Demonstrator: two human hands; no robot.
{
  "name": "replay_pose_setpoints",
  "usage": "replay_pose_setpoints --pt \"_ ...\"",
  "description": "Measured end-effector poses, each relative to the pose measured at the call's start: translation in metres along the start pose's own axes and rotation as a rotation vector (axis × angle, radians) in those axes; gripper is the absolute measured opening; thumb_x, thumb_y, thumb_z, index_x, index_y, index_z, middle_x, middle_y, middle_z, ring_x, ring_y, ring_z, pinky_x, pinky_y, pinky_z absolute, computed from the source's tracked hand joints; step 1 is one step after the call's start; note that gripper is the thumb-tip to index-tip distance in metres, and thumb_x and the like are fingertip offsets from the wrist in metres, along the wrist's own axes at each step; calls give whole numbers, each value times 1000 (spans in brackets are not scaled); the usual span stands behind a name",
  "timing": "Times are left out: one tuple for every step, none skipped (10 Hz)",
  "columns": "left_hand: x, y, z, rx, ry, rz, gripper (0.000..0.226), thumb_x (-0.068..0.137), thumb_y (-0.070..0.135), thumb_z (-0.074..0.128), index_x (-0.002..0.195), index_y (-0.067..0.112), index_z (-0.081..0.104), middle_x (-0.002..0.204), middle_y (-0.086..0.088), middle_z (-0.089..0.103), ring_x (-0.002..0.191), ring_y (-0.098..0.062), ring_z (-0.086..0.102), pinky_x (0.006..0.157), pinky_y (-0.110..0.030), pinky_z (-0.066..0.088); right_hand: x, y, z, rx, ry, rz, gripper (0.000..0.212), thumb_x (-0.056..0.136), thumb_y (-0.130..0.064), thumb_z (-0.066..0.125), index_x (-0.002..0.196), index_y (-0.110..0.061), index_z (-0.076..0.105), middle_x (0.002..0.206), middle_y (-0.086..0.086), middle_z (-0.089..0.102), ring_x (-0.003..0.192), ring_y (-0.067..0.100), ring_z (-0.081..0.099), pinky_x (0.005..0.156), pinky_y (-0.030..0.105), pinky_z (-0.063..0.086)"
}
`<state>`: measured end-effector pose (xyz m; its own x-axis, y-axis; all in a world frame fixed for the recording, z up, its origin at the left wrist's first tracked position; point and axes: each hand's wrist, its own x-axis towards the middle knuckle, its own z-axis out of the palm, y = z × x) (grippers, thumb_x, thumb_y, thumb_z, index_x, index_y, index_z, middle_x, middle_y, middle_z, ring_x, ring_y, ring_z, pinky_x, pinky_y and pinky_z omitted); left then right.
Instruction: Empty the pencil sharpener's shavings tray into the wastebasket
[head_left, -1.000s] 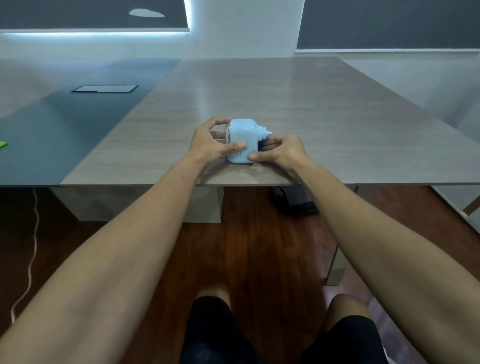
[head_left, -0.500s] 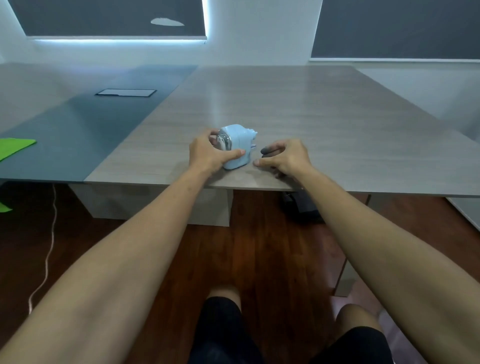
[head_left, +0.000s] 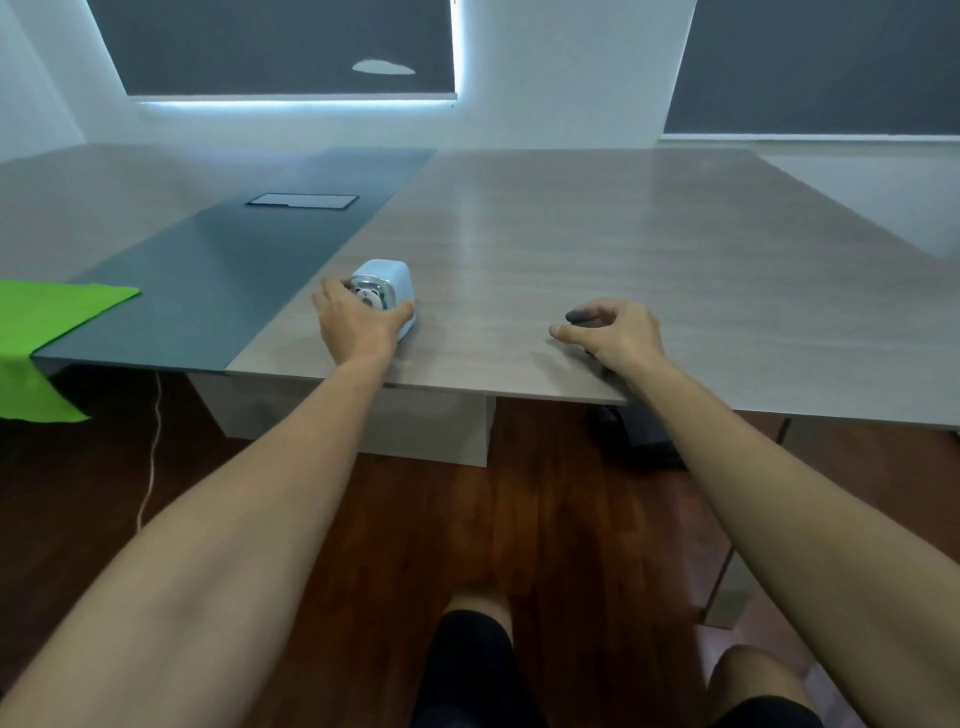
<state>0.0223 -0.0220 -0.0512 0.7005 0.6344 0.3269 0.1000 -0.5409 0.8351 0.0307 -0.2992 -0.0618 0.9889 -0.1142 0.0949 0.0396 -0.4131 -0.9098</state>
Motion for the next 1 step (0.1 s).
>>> replay_pose_setpoints --pt "3 0 -1 6 6 -20 75 61 35 87 118 6 50 126 -12 53 111 -28 56 92 -34 44 -3 -5 -2 21 51 1 38 68 -40 87 99 -19 78 98 -4 76 80 8 68 60 21 48"
